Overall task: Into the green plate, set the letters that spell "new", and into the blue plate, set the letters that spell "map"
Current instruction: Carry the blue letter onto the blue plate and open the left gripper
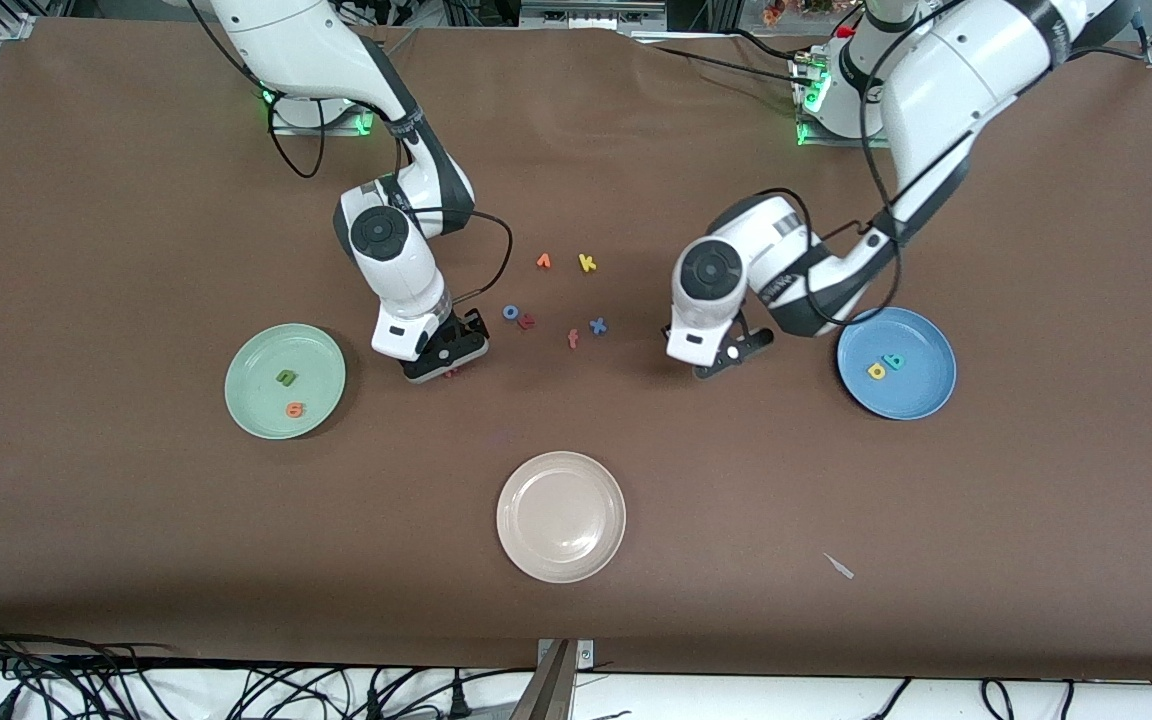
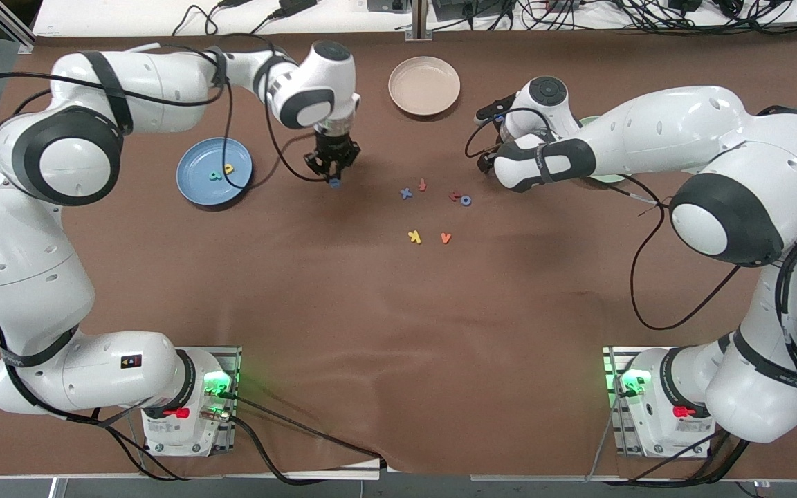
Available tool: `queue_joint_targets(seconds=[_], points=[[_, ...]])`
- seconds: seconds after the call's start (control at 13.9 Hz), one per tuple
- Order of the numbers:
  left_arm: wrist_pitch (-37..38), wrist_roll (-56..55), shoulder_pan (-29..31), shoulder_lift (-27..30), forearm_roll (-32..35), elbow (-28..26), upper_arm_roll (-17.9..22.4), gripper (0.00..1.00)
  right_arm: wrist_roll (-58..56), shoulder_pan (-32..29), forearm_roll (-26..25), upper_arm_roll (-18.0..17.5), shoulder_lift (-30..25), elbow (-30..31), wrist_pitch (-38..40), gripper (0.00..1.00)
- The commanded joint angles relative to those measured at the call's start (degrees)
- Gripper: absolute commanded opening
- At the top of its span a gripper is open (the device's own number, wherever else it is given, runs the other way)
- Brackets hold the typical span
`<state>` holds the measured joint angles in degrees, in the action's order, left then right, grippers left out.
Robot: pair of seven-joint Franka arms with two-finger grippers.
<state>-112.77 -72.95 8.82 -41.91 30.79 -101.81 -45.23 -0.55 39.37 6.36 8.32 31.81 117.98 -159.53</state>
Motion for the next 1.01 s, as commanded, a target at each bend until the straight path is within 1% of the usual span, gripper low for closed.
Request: queue_joint_targets(seconds=[0.0, 0.14, 0.36, 0.43, 0.65, 0.79, 0.86, 0.94], points=[[6.05, 16.81, 4.79, -0.19, -1.96, 2.66, -0.3, 0.0, -1.47, 0.27, -0.12, 0.29, 0.36, 0.76, -2.1, 0.86], [8.96, 28.77, 7.95, -0.19, -1.44, 3.9, 0.31, 0.0, -1.82, 0.1, -0.12, 0.29, 0.44, 0.76, -2.1, 0.86], [10.55, 42.58, 13.05, -0.19, -0.82, 4.43, 0.66, 0.0, -1.12, 0.09, 0.23, 0.29, 0.53, 1.46, -1.83, 0.86], [11.17, 47.24, 13.59, -0.1, -0.65, 4.6, 1.97, 0.0, -1.12, -0.08, 0.23, 0.29, 0.53, 2.07, -1.92, 0.86], [11.44, 62.27, 13.77, 0.25, -0.73, 6.27, 7.59, 0.0, -1.03, -0.17, 0.32, 0.38, 0.53, 2.43, -2.01, 0.84], [11.44, 69.57, 14.03, 0.25, -0.73, 6.89, 10.15, 0.01, -0.94, -0.17, 0.32, 0.38, 0.44, 2.43, -1.92, 0.81], [11.44, 72.22, 14.12, 0.25, -0.64, 6.89, 11.03, 0.03, -0.94, -0.17, 0.32, 0.38, 0.44, 2.34, -1.83, 0.81], [11.44, 74.07, 14.21, 0.34, -0.73, 6.98, 11.74, 0.09, -1.03, -0.17, 0.32, 0.38, 0.36, 2.26, -1.83, 0.77]])
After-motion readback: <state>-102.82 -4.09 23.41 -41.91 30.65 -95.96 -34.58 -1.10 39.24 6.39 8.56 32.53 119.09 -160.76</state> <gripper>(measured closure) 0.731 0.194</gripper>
